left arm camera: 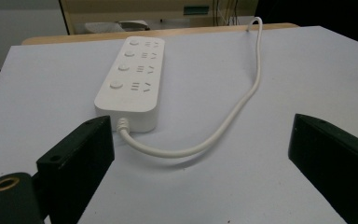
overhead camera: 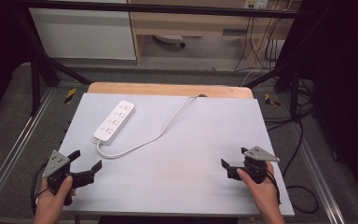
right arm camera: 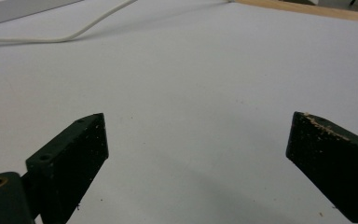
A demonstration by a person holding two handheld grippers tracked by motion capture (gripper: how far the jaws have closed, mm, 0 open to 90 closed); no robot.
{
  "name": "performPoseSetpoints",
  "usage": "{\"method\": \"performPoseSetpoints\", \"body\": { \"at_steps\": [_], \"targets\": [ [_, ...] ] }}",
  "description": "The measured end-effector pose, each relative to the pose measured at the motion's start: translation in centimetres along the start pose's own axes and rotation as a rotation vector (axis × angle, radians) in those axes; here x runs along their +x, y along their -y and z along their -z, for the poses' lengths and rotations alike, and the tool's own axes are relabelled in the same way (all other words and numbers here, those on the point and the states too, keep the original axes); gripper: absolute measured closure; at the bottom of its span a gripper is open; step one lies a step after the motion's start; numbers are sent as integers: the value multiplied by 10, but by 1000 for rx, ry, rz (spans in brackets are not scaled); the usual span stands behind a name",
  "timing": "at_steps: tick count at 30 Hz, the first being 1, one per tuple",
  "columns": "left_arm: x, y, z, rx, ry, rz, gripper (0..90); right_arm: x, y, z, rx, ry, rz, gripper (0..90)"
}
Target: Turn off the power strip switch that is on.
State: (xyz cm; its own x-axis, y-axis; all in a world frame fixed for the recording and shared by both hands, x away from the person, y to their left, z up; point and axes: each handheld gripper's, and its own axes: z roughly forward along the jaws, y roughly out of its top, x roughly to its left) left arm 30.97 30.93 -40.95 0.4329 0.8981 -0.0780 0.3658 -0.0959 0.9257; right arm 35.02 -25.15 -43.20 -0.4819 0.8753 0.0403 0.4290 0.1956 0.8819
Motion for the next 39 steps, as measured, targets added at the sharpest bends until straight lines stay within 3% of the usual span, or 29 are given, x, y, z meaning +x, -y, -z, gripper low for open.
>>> {"method": "performPoseSetpoints", "body": {
  "at_steps": [5, 8, 13, 14, 17, 22, 28, 33, 39],
  "targets": [
    [2, 0, 0, 7, -1, 7, 66, -2, 3, 3, -3, -37, 0, 35],
    [1, 0, 0, 6, -1, 9, 67, 0, 4, 3, 4, -35, 10, 37],
    [1, -2, 4, -1, 2, 4, 65, 6, 3, 14, -34, -25, 17, 48],
    [0, -4, 5, -6, 0, 6, 65, 8, 4, 20, -60, -13, 27, 59],
    [-3, -18, 7, -19, 43, 47, 70, 9, 7, 24, -70, -13, 13, 64],
    [-9, -36, 5, -31, 47, 38, 73, 9, 6, 23, -64, -14, 5, 65],
    [-13, -54, -10, -18, 62, 10, 77, 9, 6, 22, -48, -23, 9, 48],
    [-10, -64, -25, -23, 58, 1, 77, 9, 6, 21, -40, -31, -3, 34],
    [-2, -76, -43, -21, 57, 6, 79, 11, 5, 20, -38, -29, 14, 34]
  ]
}}
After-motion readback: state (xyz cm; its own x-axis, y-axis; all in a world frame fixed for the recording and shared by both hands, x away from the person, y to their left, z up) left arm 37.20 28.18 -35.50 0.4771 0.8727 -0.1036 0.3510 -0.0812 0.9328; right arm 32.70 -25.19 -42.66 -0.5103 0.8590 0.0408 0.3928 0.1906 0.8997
